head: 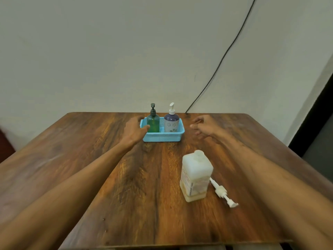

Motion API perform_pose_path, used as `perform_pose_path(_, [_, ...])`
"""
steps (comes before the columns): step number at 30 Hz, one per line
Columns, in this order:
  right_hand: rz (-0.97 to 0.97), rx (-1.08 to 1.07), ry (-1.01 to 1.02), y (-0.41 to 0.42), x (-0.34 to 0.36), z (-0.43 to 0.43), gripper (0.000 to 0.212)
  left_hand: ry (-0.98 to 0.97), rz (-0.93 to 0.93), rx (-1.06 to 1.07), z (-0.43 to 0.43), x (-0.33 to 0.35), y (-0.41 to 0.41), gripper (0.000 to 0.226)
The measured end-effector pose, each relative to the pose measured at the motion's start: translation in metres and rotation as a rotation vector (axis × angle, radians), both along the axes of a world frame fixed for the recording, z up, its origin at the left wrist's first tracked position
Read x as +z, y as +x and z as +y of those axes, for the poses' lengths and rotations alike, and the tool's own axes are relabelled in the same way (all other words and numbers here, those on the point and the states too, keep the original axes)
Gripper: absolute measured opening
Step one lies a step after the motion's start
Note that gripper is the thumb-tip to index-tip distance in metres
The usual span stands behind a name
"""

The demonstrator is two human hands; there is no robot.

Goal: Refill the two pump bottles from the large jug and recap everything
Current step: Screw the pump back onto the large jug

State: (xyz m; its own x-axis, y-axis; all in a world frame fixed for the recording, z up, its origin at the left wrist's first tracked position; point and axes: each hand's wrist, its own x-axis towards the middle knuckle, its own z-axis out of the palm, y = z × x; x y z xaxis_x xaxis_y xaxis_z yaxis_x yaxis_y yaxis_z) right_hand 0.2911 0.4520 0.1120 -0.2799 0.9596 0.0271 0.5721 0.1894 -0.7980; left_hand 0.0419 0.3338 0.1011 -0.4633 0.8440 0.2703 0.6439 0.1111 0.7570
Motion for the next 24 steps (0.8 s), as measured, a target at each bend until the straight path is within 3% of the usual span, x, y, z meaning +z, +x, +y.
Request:
perform_pose_path(10, [0.137, 0.005, 0.070, 0.058, 0.006, -0.107, 0.023, 0.060, -0.097, -0.211, -0.099, 0.002, 0.090, 0.046])
perform_pose_path(19, [0.056, -0.056, 0.037, 0.092, -0.048, -0.158, 0.031, -0.052, -0.096, -0.410, -0.128, -0.032, 0.141, 0.100])
perform_pose_path(24, [-0.166, -0.046, -0.006, 0.094, -0.077, -0.174, 0.053, -0.007, -0.141, -0.458, -0.120, -0.055, 0.149, 0.116])
